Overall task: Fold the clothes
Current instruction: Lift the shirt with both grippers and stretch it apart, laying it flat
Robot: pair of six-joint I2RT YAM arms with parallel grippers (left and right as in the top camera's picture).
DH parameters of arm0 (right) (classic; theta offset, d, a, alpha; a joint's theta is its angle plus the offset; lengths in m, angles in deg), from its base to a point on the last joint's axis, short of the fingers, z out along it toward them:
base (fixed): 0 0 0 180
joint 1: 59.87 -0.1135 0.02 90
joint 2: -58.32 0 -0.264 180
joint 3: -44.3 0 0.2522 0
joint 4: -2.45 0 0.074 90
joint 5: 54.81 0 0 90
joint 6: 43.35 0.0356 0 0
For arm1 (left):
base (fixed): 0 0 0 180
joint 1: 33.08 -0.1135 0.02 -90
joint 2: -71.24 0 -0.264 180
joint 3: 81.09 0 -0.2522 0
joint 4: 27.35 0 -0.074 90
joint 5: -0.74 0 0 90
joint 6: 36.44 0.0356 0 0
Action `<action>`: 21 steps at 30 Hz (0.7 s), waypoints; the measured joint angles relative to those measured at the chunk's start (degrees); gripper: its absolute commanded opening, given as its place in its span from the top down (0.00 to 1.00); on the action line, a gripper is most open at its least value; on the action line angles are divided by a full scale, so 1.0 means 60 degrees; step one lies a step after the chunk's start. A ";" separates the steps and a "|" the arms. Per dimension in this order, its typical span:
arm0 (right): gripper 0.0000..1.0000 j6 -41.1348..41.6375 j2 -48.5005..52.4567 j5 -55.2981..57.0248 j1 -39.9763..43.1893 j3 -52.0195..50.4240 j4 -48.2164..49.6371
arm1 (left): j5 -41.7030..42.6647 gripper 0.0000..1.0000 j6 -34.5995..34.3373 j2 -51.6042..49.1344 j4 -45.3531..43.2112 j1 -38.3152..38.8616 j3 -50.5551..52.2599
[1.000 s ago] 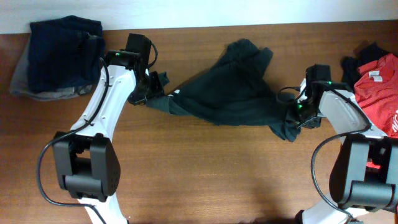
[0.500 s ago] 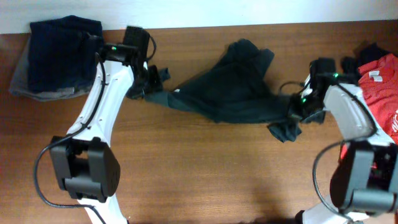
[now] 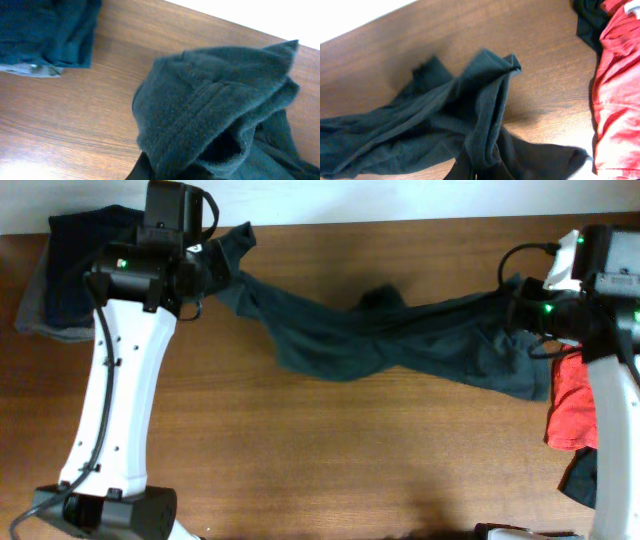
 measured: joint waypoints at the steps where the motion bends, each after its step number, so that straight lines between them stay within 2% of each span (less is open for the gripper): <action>1: 0.95 0.0029 -0.0178 0.0004 0.0000 0.0004 -0.0007 | -0.0153 0.99 0.0004 0.0080 -0.0007 0.0000 0.0000; 6: 0.91 0.0229 -0.0714 0.0007 0.0000 0.0011 -0.0004 | -0.0579 0.99 0.0029 0.0240 -0.0157 0.0000 0.0000; 11: 0.91 0.0430 -0.0568 0.0011 0.0000 0.0029 0.0444 | -0.0849 0.99 0.0029 0.0233 -0.0484 0.0000 0.0000; 14: 0.91 0.0477 -0.0076 0.0044 0.0000 0.0055 0.1446 | -0.1242 0.99 0.0040 0.0076 -0.1035 0.0000 -0.0015; 16: 0.91 0.0495 0.0470 0.0200 0.0000 0.0069 0.2481 | -0.1446 0.99 0.0142 -0.0255 -0.1945 0.0000 -0.0055; 17: 0.88 0.0495 0.0841 0.0401 0.0000 0.0076 0.2998 | -0.1501 0.99 0.0197 -0.0455 -0.2244 0.0000 -0.0073; 18: 0.78 0.0488 0.1045 0.0532 0.0000 0.0080 0.3315 | -0.1541 0.98 0.0270 -0.0659 -0.2659 0.0000 -0.0073; 19: 0.63 0.0510 0.1399 0.0776 0.0000 0.0087 0.3752 | -0.1574 0.96 0.0353 -0.0907 -0.3126 0.0000 -0.0091; 21: 0.12 0.0528 0.2065 0.1279 0.0000 0.0117 0.4386 | -0.1632 0.78 0.0557 -0.1501 -0.3938 0.0000 -0.0127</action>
